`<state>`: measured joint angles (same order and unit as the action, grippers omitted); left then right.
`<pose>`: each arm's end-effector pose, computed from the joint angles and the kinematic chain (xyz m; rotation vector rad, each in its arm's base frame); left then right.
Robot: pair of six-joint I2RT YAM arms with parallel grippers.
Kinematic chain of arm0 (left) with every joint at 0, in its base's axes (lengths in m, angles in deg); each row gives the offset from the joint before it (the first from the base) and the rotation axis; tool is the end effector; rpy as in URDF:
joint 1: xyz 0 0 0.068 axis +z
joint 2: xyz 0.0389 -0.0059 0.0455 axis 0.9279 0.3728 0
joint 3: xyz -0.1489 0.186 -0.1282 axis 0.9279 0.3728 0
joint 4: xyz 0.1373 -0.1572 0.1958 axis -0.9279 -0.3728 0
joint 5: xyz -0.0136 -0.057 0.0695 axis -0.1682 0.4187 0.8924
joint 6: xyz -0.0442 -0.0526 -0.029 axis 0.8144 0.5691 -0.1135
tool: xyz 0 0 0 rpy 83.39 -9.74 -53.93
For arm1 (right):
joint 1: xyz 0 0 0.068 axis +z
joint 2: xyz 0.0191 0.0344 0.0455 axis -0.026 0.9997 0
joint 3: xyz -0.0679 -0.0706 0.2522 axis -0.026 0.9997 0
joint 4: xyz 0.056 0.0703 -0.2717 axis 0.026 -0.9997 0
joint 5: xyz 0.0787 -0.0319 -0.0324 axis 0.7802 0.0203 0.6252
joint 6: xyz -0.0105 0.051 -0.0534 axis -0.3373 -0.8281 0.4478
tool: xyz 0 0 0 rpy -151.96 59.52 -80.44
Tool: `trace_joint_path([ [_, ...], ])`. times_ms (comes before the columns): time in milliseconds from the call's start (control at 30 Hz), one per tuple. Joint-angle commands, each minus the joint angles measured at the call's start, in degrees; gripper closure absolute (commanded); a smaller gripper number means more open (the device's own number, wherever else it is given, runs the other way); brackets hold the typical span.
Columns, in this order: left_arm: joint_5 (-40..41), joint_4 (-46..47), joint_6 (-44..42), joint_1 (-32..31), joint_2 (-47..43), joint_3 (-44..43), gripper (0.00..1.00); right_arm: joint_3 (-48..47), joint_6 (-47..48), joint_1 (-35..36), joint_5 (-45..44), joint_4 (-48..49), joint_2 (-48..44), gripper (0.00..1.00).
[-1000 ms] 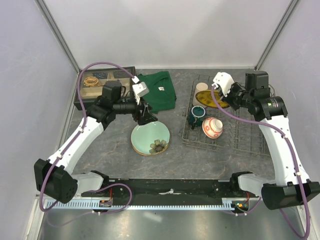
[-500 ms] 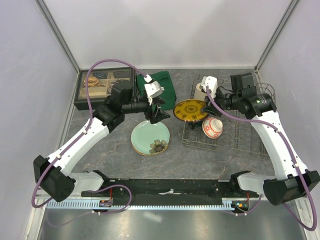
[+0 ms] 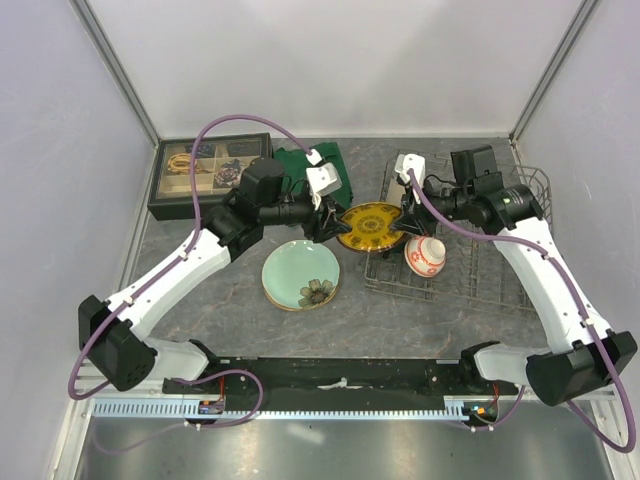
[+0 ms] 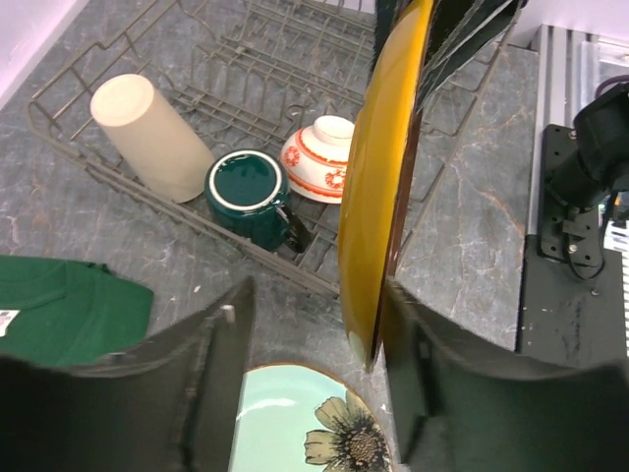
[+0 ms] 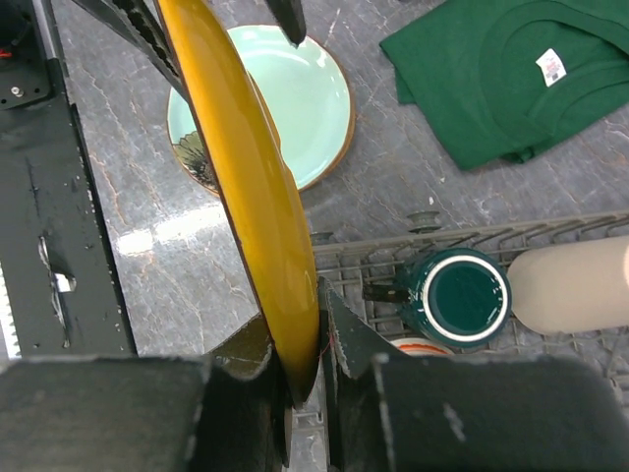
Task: Unload the mixed dishes from the dish rack
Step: Place the plate at the center of the board.
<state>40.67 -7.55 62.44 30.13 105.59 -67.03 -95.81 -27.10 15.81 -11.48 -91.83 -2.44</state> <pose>0.2558 -0.2450 0.3565 1.1743 1.5495 -0.8890 0.2591 0.1258 0.3744 -1.2622 1.7983 0.7251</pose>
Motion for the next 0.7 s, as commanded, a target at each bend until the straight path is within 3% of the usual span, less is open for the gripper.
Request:
trace_joint_path([
  [0,-2.94,2.27,1.88,-0.69,0.65,-2.29,0.49,-0.43,-0.6,0.54,4.3,2.92,0.48,0.97],
  [67,-3.73,2.36,2.06,-0.87,0.92,-2.21,0.68,-0.17,-0.69,0.54,4.92,3.09,0.66,0.96],
  [100,-3.99,2.36,2.06,-0.87,1.01,-2.12,0.84,-0.17,-0.86,0.46,5.01,3.18,0.74,0.96],
  [200,-5.14,2.36,2.5,-0.96,1.18,-1.85,0.97,-0.26,-1.13,0.54,5.27,3.36,0.83,0.94],
  [333,-5.93,2.36,2.59,-0.96,0.75,-1.15,0.98,0.0,-1.04,0.54,5.01,3.36,0.92,0.86],
  [367,-5.67,2.36,2.5,-0.96,0.48,-0.98,0.98,0.18,-1.04,0.54,4.75,3.36,0.75,0.77],
  [433,-4.36,2.01,2.15,-0.96,-0.31,-0.36,0.98,0.53,-0.95,0.54,4.31,3.36,0.57,0.71],
  [567,-2.07,0.52,1.27,-0.87,-0.84,0.17,0.99,1.15,-1.04,0.54,3.17,3.71,-0.05,0.42],
  [667,0.22,-0.71,0.57,-0.87,-1.36,0.78,0.98,1.5,-1.21,0.46,2.46,3.88,-0.57,0.36],
])
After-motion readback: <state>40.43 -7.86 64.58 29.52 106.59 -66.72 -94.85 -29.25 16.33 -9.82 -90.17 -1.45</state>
